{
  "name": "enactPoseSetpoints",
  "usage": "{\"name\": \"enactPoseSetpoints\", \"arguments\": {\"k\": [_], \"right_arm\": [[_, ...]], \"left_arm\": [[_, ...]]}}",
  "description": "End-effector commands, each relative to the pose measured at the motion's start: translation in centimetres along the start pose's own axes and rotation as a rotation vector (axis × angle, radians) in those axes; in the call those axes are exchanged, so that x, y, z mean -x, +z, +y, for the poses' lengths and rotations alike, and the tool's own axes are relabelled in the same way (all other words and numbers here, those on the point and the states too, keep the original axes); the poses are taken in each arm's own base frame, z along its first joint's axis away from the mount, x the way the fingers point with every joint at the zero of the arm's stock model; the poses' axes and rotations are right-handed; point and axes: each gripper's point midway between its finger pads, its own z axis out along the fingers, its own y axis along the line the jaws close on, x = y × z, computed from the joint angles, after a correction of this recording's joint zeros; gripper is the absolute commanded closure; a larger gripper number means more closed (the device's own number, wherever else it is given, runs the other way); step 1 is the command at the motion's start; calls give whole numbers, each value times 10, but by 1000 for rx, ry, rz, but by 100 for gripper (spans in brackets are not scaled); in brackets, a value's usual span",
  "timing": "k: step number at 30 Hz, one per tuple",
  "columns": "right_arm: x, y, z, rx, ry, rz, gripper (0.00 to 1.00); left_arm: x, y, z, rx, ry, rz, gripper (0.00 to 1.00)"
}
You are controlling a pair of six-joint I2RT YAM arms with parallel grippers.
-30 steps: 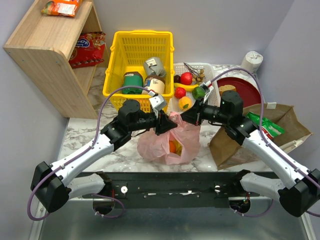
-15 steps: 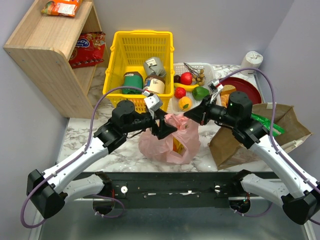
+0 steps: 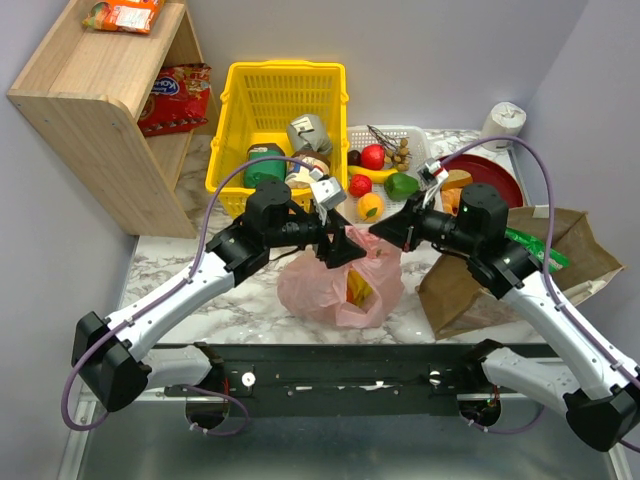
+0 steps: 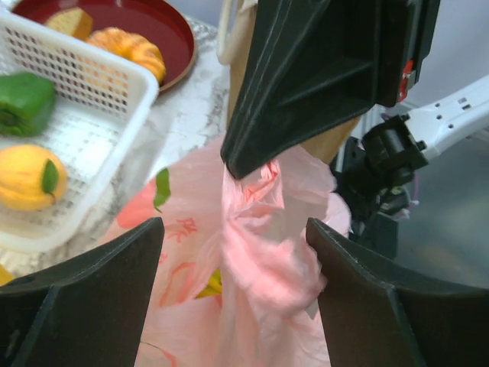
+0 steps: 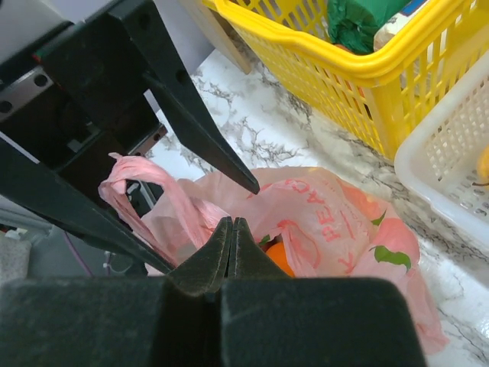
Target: Place the mixed food into the grocery bags and tie them
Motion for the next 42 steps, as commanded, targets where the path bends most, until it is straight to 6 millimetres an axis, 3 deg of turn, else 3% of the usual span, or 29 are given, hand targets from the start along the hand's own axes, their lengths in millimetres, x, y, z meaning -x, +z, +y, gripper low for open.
{"name": "enactPoseSetpoints", "arguments": {"k": [1,6,7,9,16,20,25,30,36,42], "right_arm": [[21,-15,17,24,-51,-59,99],[25,-26,31,72,-68,-85,99],[24,-29,35,84,-67,-91,99],[23,-32,43,118,-74,-96,99],[-16,-13,69,220,-73,-3,99],[-45,3,72,235,-38,77,99],[-83,15,73,227,-14,170,99],[-117,29,51,141,16,255,99],[-130,29,26,26,-11,292,99],[-129,27,28,40,-40,290,99]], "left_arm": [[-15,-4,-9,-47,11,46,36],[-24,-4,1,5,-10,60,56],[-25,-4,3,17,-16,60,64],[-29,-3,6,28,-34,67,69],[-30,1,17,96,-88,51,92],[-29,-1,24,139,-101,42,100],[-29,-6,35,210,-119,31,100],[-27,-8,29,179,-127,23,100],[-30,-18,27,194,-128,45,99],[-41,-22,17,145,-146,101,78]]}}
